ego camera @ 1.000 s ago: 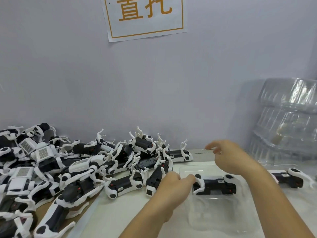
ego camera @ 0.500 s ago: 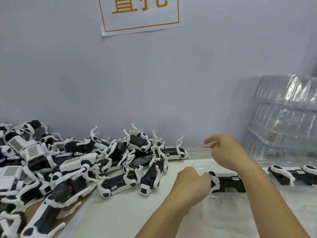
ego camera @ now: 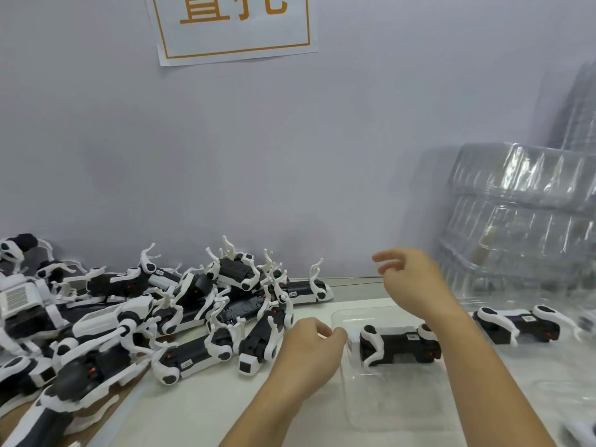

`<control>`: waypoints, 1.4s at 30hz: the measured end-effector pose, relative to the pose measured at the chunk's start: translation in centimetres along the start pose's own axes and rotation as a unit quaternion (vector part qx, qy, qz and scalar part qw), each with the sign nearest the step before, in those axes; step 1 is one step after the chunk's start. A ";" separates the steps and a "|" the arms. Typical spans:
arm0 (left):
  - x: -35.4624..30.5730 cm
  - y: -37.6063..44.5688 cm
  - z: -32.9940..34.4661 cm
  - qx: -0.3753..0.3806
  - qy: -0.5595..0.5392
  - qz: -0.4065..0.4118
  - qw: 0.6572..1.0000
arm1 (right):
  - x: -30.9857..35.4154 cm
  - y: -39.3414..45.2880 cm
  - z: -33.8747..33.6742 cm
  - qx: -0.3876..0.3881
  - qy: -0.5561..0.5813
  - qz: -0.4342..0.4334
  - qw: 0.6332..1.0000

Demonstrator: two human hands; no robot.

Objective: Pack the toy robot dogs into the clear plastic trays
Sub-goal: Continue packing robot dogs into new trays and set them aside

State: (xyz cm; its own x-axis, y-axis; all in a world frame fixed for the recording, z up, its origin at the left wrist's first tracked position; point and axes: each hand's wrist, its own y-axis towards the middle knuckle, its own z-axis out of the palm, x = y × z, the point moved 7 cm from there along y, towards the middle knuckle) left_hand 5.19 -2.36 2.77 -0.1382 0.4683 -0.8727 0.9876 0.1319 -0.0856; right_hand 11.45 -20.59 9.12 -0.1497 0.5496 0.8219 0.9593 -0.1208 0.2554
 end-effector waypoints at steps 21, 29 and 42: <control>1.3 1.9 -0.8 -0.122 -0.057 0.109 0.985 | 8.1 4.9 -6.0 -0.212 0.139 -0.071 0.965; 1.1 1.9 -1.2 -0.118 -0.043 0.145 0.981 | 8.9 11.2 -7.4 -0.188 -0.346 -0.071 0.917; 1.6 2.4 -1.1 -0.120 -0.003 0.153 0.981 | 3.3 12.8 -14.7 -0.114 -0.637 0.020 0.762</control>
State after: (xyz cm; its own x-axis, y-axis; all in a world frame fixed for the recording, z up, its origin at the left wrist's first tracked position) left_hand 7.24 -0.33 1.68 0.1631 0.5120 -0.8433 0.9368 0.1876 0.2951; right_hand 19.70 -32.43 22.61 0.3727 0.8807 -0.2924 0.8685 -0.2200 0.4442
